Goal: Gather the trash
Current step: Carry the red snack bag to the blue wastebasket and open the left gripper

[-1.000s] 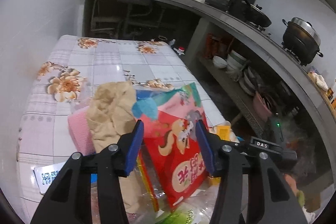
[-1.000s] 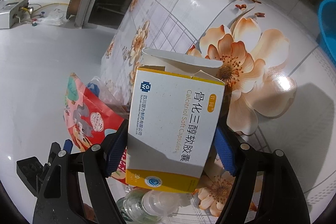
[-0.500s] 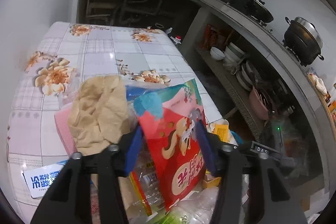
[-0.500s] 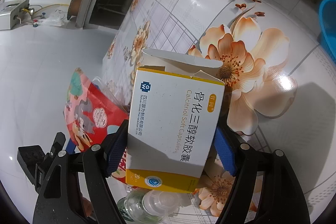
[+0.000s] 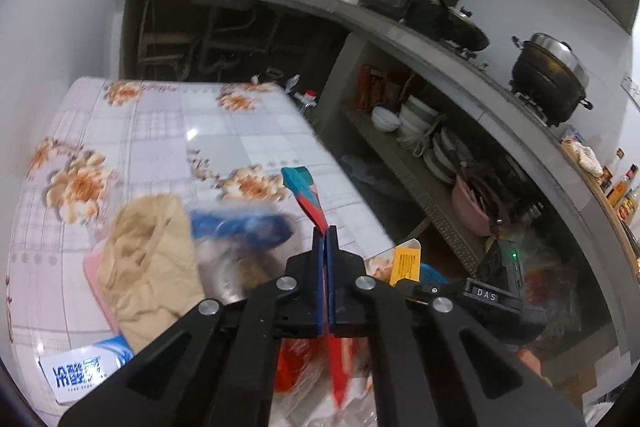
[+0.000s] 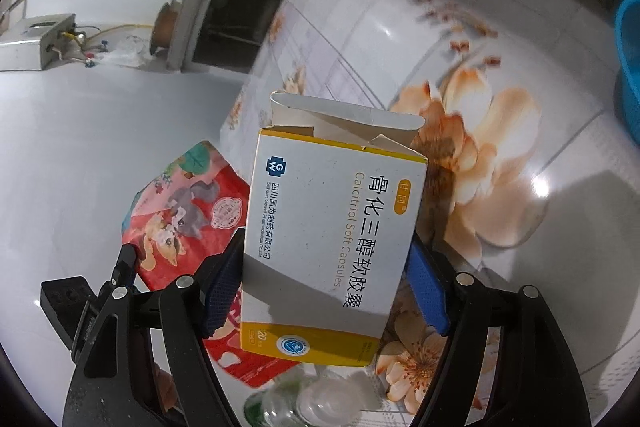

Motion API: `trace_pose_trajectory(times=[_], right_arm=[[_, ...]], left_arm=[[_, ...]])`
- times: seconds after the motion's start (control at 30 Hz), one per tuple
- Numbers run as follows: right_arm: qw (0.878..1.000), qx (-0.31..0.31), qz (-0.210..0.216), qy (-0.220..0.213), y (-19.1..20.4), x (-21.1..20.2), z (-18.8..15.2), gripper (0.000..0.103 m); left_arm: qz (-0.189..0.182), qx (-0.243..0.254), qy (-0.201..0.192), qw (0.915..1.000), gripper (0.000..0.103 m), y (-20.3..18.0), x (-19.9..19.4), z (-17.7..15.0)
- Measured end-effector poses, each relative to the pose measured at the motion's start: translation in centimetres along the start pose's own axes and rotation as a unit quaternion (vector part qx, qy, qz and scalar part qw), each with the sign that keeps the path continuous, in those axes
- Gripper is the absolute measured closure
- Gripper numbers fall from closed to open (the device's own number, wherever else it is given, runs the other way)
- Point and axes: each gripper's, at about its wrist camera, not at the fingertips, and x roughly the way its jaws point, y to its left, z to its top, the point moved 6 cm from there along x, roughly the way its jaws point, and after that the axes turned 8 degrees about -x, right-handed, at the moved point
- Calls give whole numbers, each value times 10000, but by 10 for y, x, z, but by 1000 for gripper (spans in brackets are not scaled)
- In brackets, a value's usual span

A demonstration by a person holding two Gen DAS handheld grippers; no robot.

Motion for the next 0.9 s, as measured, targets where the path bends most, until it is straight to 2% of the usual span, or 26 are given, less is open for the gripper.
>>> trace_pose_trajectory(times=[0.23, 0.37, 0.53, 0.67, 0.77, 0.9], right_arm=[[9990, 11, 183, -397, 1, -28, 13, 33], [9981, 65, 239, -556, -4, -41, 16, 33], [9963, 147, 297, -791, -16, -60, 16, 33], [9932, 211, 381, -1082, -33, -93, 19, 33], [9895, 276, 383, -1366, -46, -119, 20, 33], [9810, 515, 196, -1860, -84, -166, 20, 33]], left_arm=[[-151, 416, -409, 9982, 103, -38, -14, 14], [-96, 653, -588, 9961, 103, -58, -19, 17], [-127, 761, -643, 9949, 103, -74, -20, 18], [-230, 899, -668, 9934, 103, -97, -21, 18], [-370, 1098, -655, 9911, 103, -125, -18, 17], [-774, 1432, -505, 9854, 103, -183, -4, 11]])
